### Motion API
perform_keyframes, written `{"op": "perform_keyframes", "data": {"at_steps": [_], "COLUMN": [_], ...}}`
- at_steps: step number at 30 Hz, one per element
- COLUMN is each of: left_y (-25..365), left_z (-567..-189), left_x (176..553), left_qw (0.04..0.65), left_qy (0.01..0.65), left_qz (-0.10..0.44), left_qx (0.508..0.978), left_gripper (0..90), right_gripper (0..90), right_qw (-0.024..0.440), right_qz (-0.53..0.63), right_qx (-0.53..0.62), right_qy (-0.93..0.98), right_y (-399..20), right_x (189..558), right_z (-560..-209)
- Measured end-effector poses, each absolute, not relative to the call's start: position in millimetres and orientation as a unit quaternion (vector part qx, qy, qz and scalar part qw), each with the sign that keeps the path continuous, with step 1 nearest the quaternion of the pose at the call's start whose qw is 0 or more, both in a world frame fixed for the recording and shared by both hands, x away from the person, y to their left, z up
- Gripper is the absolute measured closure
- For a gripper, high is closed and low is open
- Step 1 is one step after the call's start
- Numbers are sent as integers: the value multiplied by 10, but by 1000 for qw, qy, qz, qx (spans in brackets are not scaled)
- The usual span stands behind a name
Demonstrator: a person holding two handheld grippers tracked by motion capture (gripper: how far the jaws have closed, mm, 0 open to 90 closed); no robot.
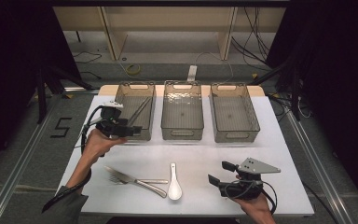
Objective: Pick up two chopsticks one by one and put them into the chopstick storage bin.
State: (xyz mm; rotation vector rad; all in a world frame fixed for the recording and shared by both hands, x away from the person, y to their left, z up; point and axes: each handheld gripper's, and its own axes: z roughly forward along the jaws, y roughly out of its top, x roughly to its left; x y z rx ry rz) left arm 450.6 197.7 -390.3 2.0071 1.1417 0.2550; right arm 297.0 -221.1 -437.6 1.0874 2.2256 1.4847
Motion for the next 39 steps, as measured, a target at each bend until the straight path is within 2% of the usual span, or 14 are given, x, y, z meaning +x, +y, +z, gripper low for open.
{"op": "perform_keyframes", "data": {"at_steps": [9, 13, 39], "left_y": [1920, 1950, 1949], "left_z": [-4001, -3994, -4080], "left_x": [4295, 4244, 3811], "left_qw": [420, 447, 474], "left_qy": [431, 434, 408], "left_qz": [105, 94, 134], "left_qx": [792, 777, 768], "left_gripper": [201, 195, 173], "right_gripper": [265, 265, 264], "right_qw": [116, 113, 67], "right_qz": [503, 501, 473], "right_qx": [376, 375, 376], "right_qy": [769, 772, 794], "right_y": [-2133, -2087, -1743], "right_x": [2977, 2998, 3199], "right_z": [-4369, -4370, -4432]}}
